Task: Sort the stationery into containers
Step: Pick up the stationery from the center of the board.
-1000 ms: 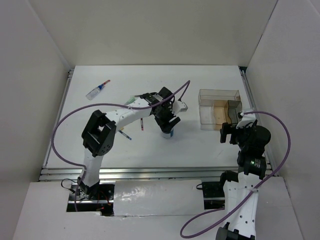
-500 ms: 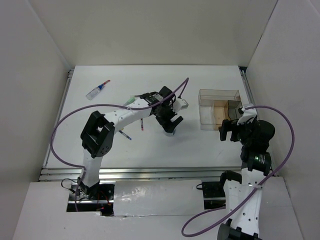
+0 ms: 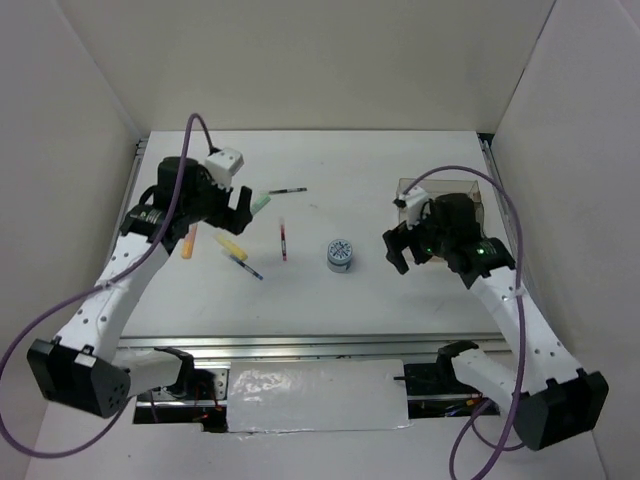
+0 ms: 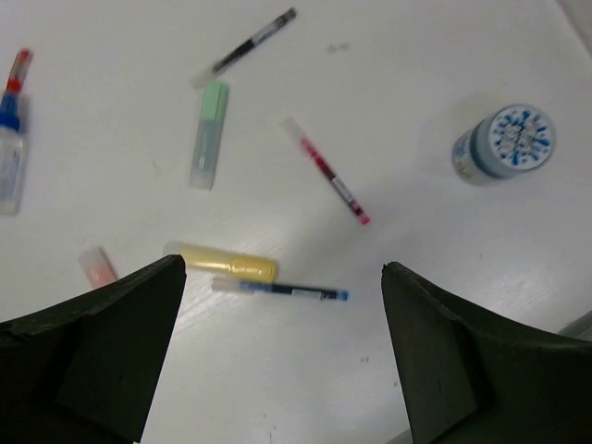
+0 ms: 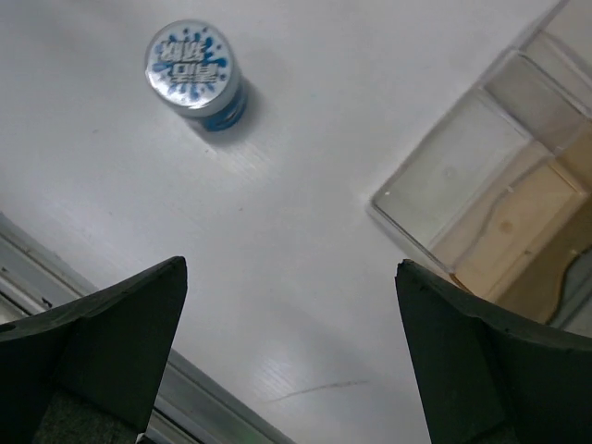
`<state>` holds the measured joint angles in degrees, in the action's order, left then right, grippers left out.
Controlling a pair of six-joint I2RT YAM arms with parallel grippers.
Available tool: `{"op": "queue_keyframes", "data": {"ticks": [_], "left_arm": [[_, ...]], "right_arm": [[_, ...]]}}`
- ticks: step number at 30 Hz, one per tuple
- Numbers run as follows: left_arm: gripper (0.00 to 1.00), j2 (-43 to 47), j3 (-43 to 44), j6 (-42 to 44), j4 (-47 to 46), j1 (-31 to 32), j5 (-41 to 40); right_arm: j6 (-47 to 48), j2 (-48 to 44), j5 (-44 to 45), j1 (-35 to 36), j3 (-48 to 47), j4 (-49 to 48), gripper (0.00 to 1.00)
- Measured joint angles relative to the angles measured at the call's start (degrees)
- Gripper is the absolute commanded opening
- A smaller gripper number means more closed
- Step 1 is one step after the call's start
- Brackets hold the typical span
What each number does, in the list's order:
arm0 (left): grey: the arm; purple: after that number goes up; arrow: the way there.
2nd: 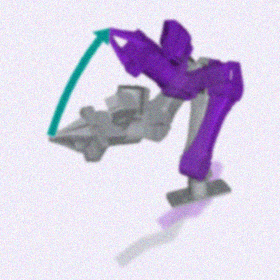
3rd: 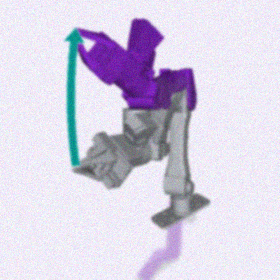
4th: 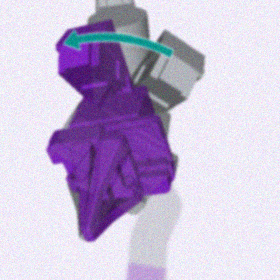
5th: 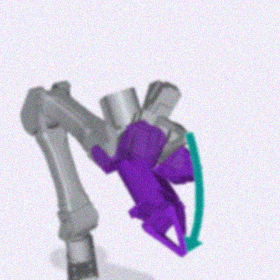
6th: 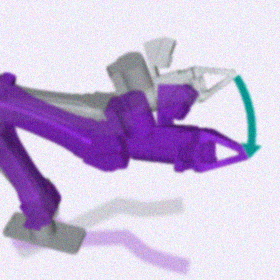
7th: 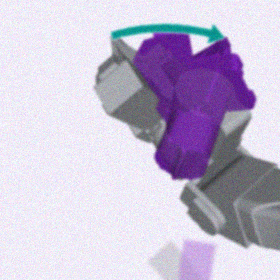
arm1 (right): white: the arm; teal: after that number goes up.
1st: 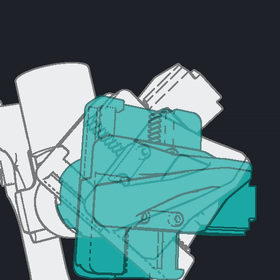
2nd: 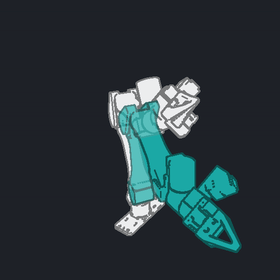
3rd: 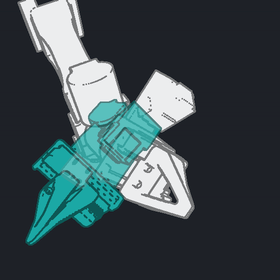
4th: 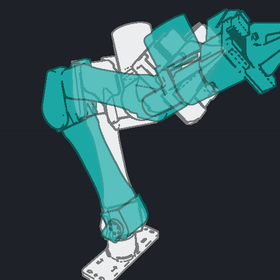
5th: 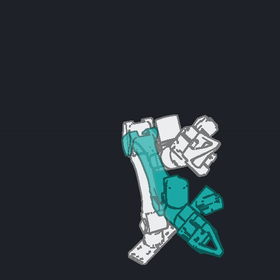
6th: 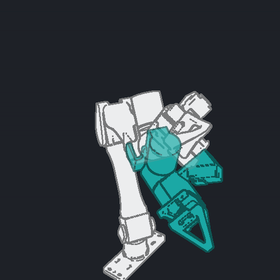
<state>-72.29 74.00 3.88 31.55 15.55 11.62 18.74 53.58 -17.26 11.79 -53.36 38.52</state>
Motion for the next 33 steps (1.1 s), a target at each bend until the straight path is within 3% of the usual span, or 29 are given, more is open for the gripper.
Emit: {"op": "queue_keyframes", "data": {"ticks": [6, 10, 17, 33], "left_arm": [[0.99, 9.09, -13.57, 0.26, 3.58, -5.99, -0.83], [0.99, 12.35, -16.83, 0.31, 5.2, -11.04, -1.05], [0.99, 14.25, -17.0, 0.33, 6.01, -14.88, -1.18], [0.99, 13.79, -18.08, 0.15, 5.73, -17.73, -1.27]], "right_arm": [[0.52, 12.85, 5.31, 12.24, -5.27, -0.04, 1.0], [-2.27, 23.17, 8.28, 16.87, -11.61, -2.32, 1.0], [-6.91, 31.28, 13.2, 24.24, -12.24, -4.55, 1.0], [-12.74, 44.26, 18.99, 26.71, -15.06, -5.31, 1.0]]}}
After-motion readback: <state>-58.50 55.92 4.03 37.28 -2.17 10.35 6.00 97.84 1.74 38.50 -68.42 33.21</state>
